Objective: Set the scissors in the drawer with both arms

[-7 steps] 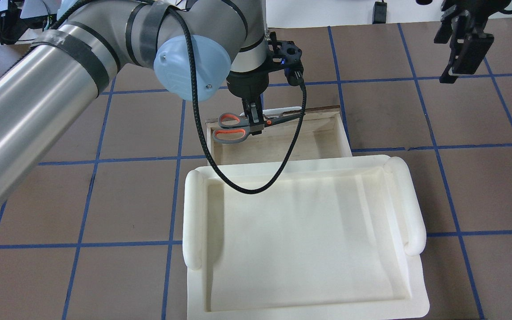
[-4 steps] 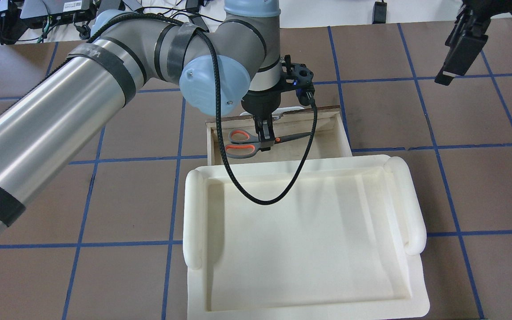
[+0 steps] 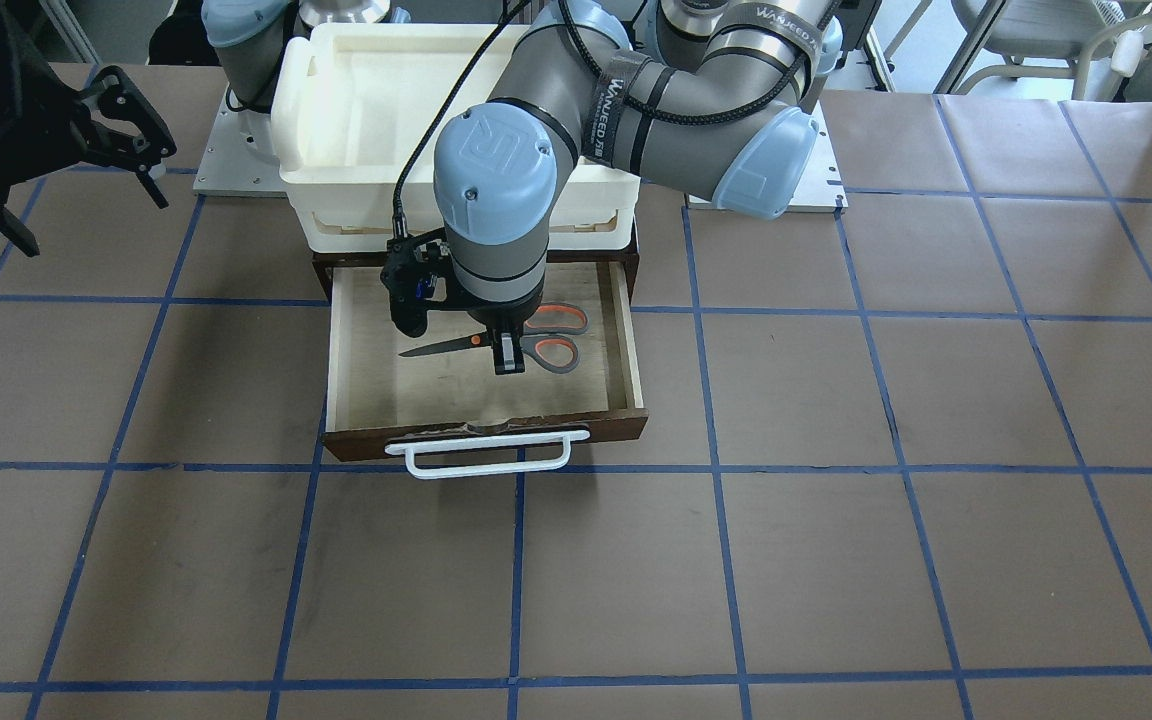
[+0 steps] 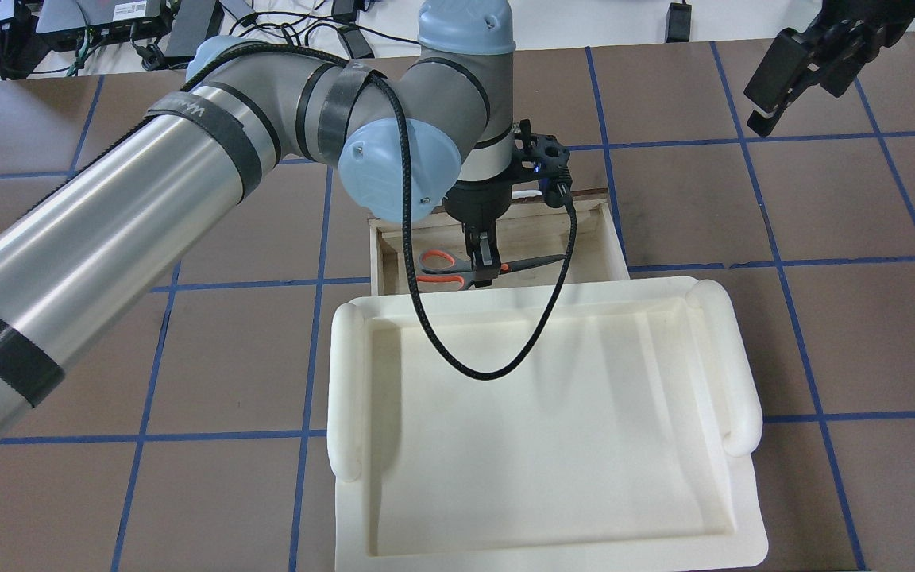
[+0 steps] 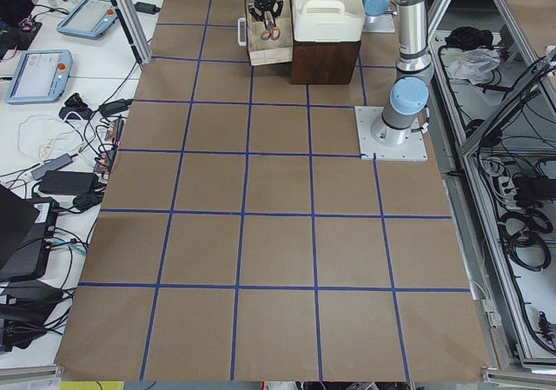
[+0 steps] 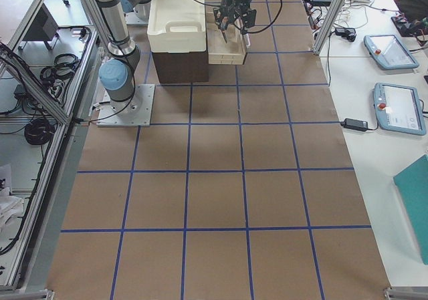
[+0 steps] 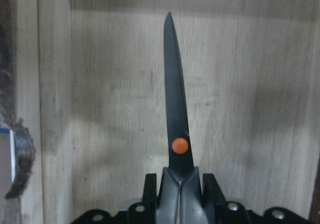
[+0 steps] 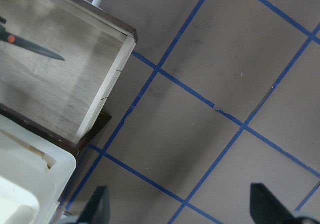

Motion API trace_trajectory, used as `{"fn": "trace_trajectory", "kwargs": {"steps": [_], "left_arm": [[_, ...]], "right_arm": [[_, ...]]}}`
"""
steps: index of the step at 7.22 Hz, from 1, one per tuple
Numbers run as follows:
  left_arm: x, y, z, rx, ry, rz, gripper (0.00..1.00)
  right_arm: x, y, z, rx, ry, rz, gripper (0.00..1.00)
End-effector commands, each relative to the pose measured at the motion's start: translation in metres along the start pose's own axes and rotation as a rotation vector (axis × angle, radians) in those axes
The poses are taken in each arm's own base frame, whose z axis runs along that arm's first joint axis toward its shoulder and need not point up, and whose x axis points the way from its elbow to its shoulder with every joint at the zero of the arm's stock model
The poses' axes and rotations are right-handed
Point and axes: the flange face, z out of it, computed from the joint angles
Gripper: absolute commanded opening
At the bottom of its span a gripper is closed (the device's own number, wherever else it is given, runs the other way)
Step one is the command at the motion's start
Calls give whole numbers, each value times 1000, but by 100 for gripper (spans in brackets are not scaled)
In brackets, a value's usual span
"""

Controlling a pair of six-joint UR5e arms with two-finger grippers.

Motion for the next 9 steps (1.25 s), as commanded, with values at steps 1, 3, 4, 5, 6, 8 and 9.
{"fn": "trace_trajectory", "kwargs": {"steps": [1, 3, 4, 5, 6, 8, 9], "left_arm": [[3, -2, 6, 14, 27, 1, 0], [10, -8, 5, 38, 40, 7, 0], [14, -13, 7, 33, 44, 17, 0], [15, -14, 9, 30, 48, 13, 0], [16, -13, 15, 27, 59, 10, 0], [16, -11, 18, 26, 63, 9, 48], [15, -12, 15, 33, 53, 11, 60]], "right_arm": [[-3, -3, 8, 23, 12, 203, 100], [-21, -7, 8, 18, 21, 265, 100], [-22, -8, 10, 18, 23, 324, 100], [-23, -8, 13, 12, 21, 345, 100], [-22, -9, 12, 20, 24, 333, 100], [-22, -9, 12, 22, 21, 333, 100], [-22, -9, 12, 22, 21, 333, 100]]}}
